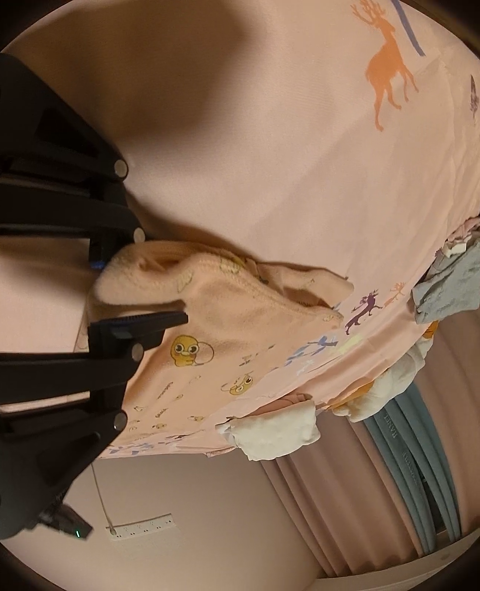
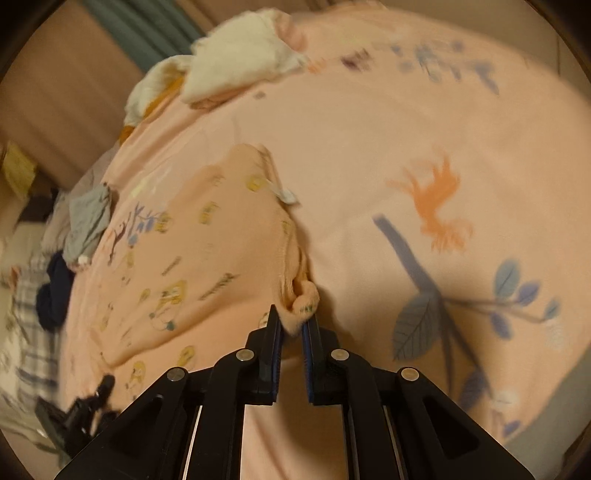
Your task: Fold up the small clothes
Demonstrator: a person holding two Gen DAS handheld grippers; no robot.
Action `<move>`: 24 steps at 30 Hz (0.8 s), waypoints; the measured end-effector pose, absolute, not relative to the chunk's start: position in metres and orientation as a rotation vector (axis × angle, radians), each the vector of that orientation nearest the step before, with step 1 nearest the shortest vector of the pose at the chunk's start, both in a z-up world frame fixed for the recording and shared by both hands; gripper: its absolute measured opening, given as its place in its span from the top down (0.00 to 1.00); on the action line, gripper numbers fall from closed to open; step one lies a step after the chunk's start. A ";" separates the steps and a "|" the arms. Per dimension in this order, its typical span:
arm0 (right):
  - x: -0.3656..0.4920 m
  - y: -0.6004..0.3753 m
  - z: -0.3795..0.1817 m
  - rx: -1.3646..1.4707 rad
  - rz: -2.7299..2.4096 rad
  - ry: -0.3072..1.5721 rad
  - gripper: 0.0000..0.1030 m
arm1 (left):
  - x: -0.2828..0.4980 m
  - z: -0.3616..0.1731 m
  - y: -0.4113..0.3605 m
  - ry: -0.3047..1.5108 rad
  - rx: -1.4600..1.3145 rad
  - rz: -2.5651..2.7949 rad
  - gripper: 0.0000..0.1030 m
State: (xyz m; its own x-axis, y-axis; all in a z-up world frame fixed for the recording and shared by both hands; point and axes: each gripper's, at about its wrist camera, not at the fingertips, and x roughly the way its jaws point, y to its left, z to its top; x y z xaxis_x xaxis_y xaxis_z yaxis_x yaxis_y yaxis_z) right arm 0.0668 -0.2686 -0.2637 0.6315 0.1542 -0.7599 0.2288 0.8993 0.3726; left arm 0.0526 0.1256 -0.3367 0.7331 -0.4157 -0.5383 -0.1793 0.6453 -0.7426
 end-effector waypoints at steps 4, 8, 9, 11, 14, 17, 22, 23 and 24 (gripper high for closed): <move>0.068 -0.242 -0.247 0.347 -0.028 0.911 0.83 | 0.053 -0.332 0.119 0.742 -0.854 -0.144 0.69; 0.064 -0.226 -0.227 0.275 -0.037 0.865 0.83 | 0.056 -0.328 0.109 0.728 -0.797 -0.152 0.52; 0.067 -0.224 -0.224 0.278 -0.017 0.857 0.83 | 0.057 -0.326 0.105 0.723 -0.786 -0.155 0.44; 0.084 -0.205 -0.214 0.221 0.072 0.847 0.83 | 0.059 -0.323 0.097 0.719 -0.754 -0.148 0.36; 0.113 -0.180 -0.216 0.184 0.169 0.849 0.83 | 0.063 -0.322 0.088 0.703 -0.704 -0.121 0.31; 0.141 -0.154 -0.243 0.196 0.259 0.894 0.83 | 0.065 -0.323 0.081 0.698 -0.647 -0.095 0.31; 0.157 -0.139 -0.299 0.266 0.305 0.989 0.83 | 0.064 -0.327 0.087 0.683 -0.667 -0.107 0.31; 0.157 -0.140 -0.300 0.272 0.311 0.959 0.83 | 0.063 -0.327 0.086 0.678 -0.667 -0.108 0.31; 0.156 -0.139 -0.299 0.261 0.318 0.955 0.83 | 0.063 -0.326 0.086 0.675 -0.665 -0.104 0.31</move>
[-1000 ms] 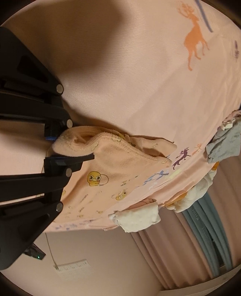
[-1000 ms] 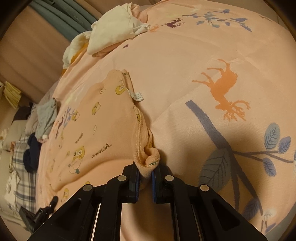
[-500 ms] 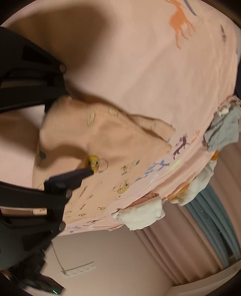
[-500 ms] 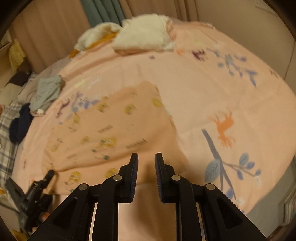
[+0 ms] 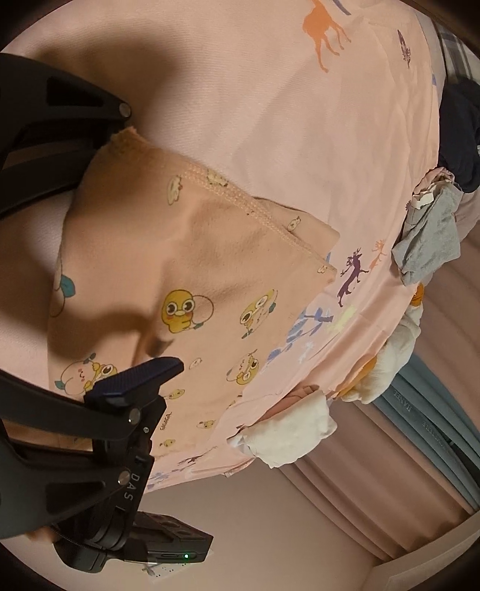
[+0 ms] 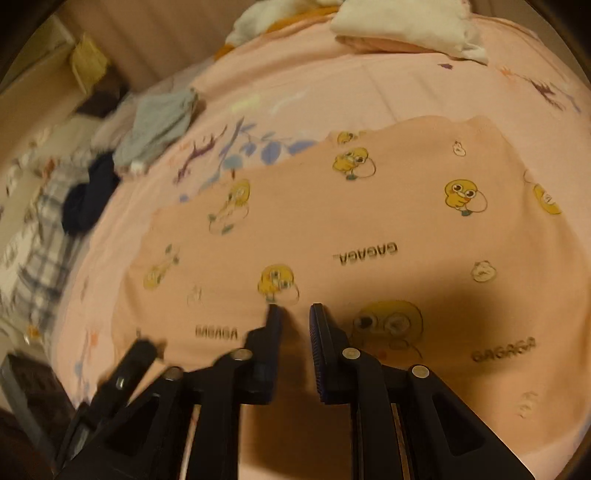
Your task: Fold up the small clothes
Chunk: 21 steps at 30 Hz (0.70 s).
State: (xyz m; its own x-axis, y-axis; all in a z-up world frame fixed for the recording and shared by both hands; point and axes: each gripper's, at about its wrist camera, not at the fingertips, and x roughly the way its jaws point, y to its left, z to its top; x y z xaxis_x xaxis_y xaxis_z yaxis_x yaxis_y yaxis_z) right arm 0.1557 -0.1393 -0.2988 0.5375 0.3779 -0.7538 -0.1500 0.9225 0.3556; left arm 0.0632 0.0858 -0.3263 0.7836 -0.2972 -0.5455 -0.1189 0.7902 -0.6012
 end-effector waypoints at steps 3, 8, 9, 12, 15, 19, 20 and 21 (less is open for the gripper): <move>0.154 -0.142 -0.300 0.248 0.335 0.966 0.85 | 0.065 -0.325 0.082 0.678 -0.648 -0.086 0.31; 0.146 -0.152 -0.303 0.288 0.376 0.923 0.89 | 0.068 -0.326 0.085 0.666 -0.676 -0.082 0.31; 0.142 -0.154 -0.303 0.290 0.382 0.915 0.89 | 0.069 -0.326 0.085 0.664 -0.686 -0.080 0.31; 0.139 -0.153 -0.301 0.277 0.377 0.922 0.91 | 0.075 -0.325 0.088 0.655 -0.730 -0.056 0.31; 0.138 -0.154 -0.301 0.285 0.393 0.939 0.91 | 0.081 -0.324 0.087 0.655 -0.742 -0.022 0.35; 0.140 -0.168 -0.311 0.378 0.447 0.922 0.94 | 0.083 -0.330 0.094 0.626 -0.822 0.062 0.64; 0.144 -0.170 -0.313 0.420 0.452 0.940 0.95 | 0.081 -0.334 0.099 0.611 -0.875 0.065 0.70; 0.144 -0.171 -0.314 0.438 0.454 0.948 0.95 | 0.081 -0.336 0.103 0.609 -0.898 0.056 0.74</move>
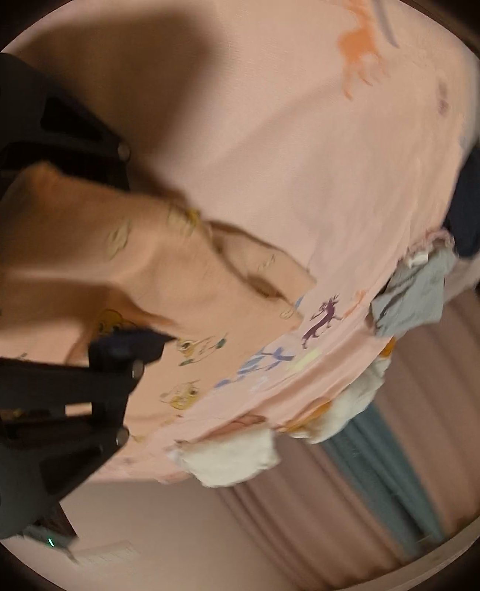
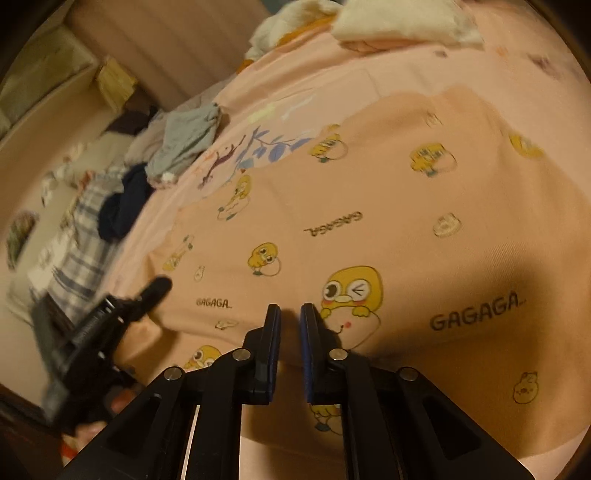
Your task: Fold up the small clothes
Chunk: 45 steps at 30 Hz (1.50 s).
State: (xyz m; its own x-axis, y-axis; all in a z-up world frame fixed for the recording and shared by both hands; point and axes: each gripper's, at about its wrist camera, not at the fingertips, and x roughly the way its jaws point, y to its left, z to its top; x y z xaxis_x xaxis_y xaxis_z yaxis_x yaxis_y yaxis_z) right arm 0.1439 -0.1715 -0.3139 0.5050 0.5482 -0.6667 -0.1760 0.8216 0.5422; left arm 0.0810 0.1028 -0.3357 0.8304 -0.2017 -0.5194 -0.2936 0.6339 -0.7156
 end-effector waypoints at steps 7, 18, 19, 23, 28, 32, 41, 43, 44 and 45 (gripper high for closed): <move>0.144 -0.168 -0.316 0.414 0.511 0.921 0.95 | 0.083 -0.331 0.098 0.620 -0.870 0.056 0.81; 0.150 -0.174 -0.324 0.559 0.564 0.921 0.95 | 0.084 -0.336 0.096 0.635 -0.836 0.067 0.79; 0.149 -0.175 -0.325 0.558 0.567 0.920 0.95 | 0.083 -0.337 0.097 0.633 -0.849 0.062 0.79; 0.149 -0.178 -0.326 0.573 0.574 0.915 0.95 | 0.086 -0.332 0.090 0.654 -0.790 0.096 0.79; 0.147 -0.180 -0.327 0.569 0.586 0.911 0.95 | 0.086 -0.335 0.092 0.648 -0.808 0.089 0.79; 0.147 -0.181 -0.327 0.560 0.585 0.911 0.95 | 0.087 -0.334 0.091 0.650 -0.798 0.095 0.79; 0.146 -0.178 -0.323 0.507 0.571 0.904 0.95 | 0.086 -0.334 0.091 0.648 -0.804 0.093 0.79; 0.146 -0.177 -0.322 0.498 0.567 0.903 0.95 | 0.087 -0.332 0.089 0.657 -0.787 0.106 0.79; 0.145 -0.177 -0.321 0.495 0.566 0.901 0.95 | 0.089 -0.329 0.086 0.671 -0.761 0.123 0.79; 0.144 -0.177 -0.320 0.489 0.565 0.899 0.95 | 0.091 -0.325 0.082 0.686 -0.725 0.143 0.81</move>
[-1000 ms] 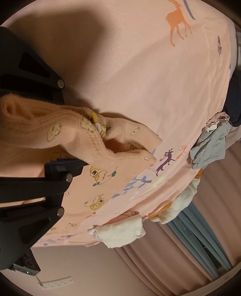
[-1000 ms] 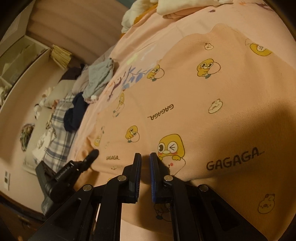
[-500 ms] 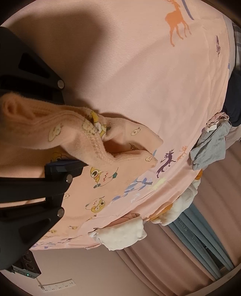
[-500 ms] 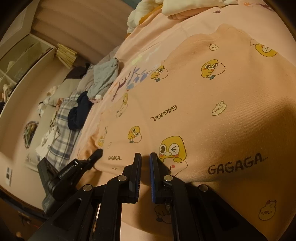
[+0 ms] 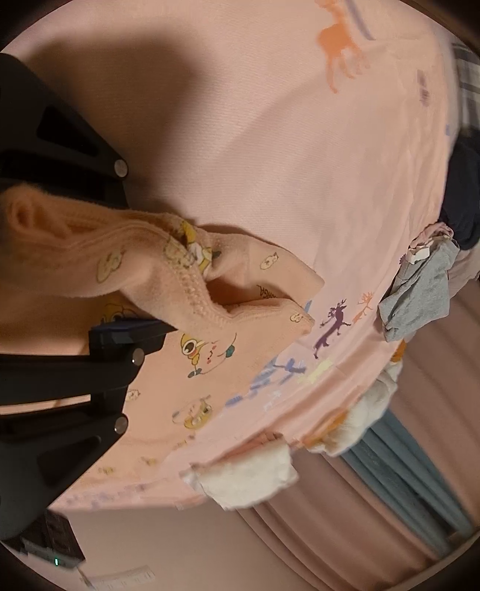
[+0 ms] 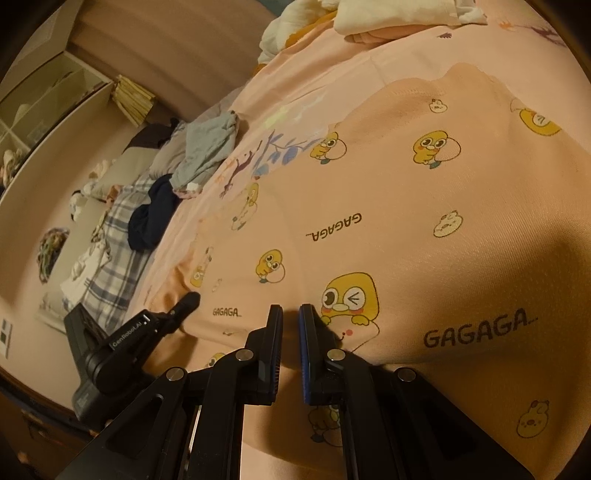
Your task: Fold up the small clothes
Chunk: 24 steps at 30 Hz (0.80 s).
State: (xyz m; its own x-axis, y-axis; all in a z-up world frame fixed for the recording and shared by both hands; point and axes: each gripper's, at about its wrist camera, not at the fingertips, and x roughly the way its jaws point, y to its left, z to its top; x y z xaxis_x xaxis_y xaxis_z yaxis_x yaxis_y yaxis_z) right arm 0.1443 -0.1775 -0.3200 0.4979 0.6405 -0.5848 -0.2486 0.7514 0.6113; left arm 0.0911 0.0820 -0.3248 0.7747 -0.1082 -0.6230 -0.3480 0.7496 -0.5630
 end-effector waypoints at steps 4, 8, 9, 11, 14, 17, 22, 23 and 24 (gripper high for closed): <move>0.144 -0.179 -0.318 0.498 0.582 0.900 0.95 | 0.094 -0.301 0.052 0.710 -0.554 0.241 0.88; 0.142 -0.204 -0.314 0.616 0.582 0.917 0.95 | 0.093 -0.283 0.031 0.698 -0.527 0.184 0.89; 0.140 -0.213 -0.311 0.643 0.576 0.902 0.95 | 0.092 -0.277 0.026 0.687 -0.520 0.158 0.88; 0.125 -0.256 -0.296 0.749 0.560 0.782 0.94 | 0.089 -0.266 0.010 0.665 -0.451 0.122 0.88; 0.100 -0.305 -0.287 0.838 0.496 0.635 0.81 | 0.089 -0.257 -0.028 0.683 -0.308 0.023 0.88; 0.087 -0.330 -0.287 0.839 0.376 0.609 0.78 | 0.085 -0.264 -0.071 0.744 -0.230 -0.136 0.87; 0.094 -0.322 -0.296 0.864 0.484 0.662 0.75 | 0.078 -0.279 -0.101 0.855 -0.191 -0.300 0.76; 0.096 -0.316 -0.295 0.846 0.486 0.683 0.67 | 0.079 -0.280 -0.092 0.881 -0.238 -0.311 0.73; 0.096 -0.315 -0.294 0.836 0.481 0.688 0.63 | 0.079 -0.278 -0.081 0.893 -0.300 -0.322 0.68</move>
State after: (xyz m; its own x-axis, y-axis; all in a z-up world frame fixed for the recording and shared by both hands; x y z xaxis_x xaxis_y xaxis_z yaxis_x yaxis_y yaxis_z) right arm 0.0962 -0.3150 -0.2938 0.6869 0.6317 -0.3594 -0.1206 0.5867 0.8008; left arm 0.0792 -0.0808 -0.2782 0.5850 -0.3951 -0.7083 0.1483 0.9107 -0.3855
